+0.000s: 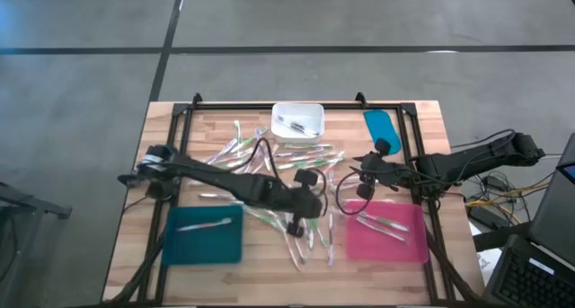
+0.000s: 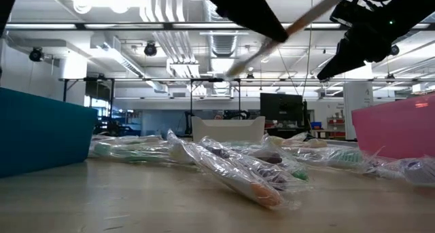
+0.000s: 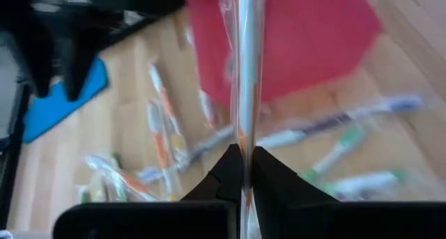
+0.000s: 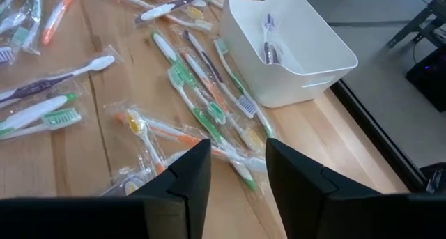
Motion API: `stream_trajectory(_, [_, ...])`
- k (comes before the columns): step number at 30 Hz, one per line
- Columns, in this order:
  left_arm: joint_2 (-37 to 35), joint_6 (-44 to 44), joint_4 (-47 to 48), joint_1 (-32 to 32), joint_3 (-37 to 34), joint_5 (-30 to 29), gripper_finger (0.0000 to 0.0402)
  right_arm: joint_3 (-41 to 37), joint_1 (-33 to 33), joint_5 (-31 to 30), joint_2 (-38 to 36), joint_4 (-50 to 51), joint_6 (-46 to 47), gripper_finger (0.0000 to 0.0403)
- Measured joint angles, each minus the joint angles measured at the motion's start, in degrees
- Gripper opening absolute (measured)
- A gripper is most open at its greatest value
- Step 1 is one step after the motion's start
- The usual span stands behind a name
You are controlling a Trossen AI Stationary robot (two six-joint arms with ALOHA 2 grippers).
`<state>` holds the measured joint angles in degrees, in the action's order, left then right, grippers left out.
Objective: Pick & Place Toothbrushes
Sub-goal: Put the orange toothbrush into the blue bin
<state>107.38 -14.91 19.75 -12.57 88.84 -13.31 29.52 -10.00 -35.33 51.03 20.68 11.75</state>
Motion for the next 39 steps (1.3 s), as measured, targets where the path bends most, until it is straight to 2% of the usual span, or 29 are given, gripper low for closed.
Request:
stream_trajectory(7, [-1.85,0.03,-15.53,5.2,-10.26,4.79,0.0018,-0.96,0.0,3.15,0.0,0.0,-0.43,0.0105])
stream_trajectory(13, [-5.39,2.09,-33.19,9.04,-20.48,9.82,0.0018,-1.1,0.02,3.76,0.0,-1.1,-0.48,0.0085])
stream_trajectory(20, [-9.59,8.99,-56.8,12.41,-31.36,11.2,0.0017,-1.52,-0.11,8.29,0.0,-11.88,-5.82,0.0079])
stream_trajectory(27, [-9.71,12.17,-78.34,13.1,-38.99,11.79,0.0018,-2.33,-0.13,15.19,0.15,-22.35,-6.54,0.01])
stream_trajectory(34, [-9.71,12.66,-81.87,12.97,-40.43,13.12,0.0018,-4.99,-0.13,18.59,0.15,-34.97,-7.54,0.0127])
stream_trajectory(39, [-9.71,13.49,-81.87,12.87,-39.99,16.71,0.0018,-6.94,-0.15,21.14,0.15,-41.56,-7.96,0.0144])
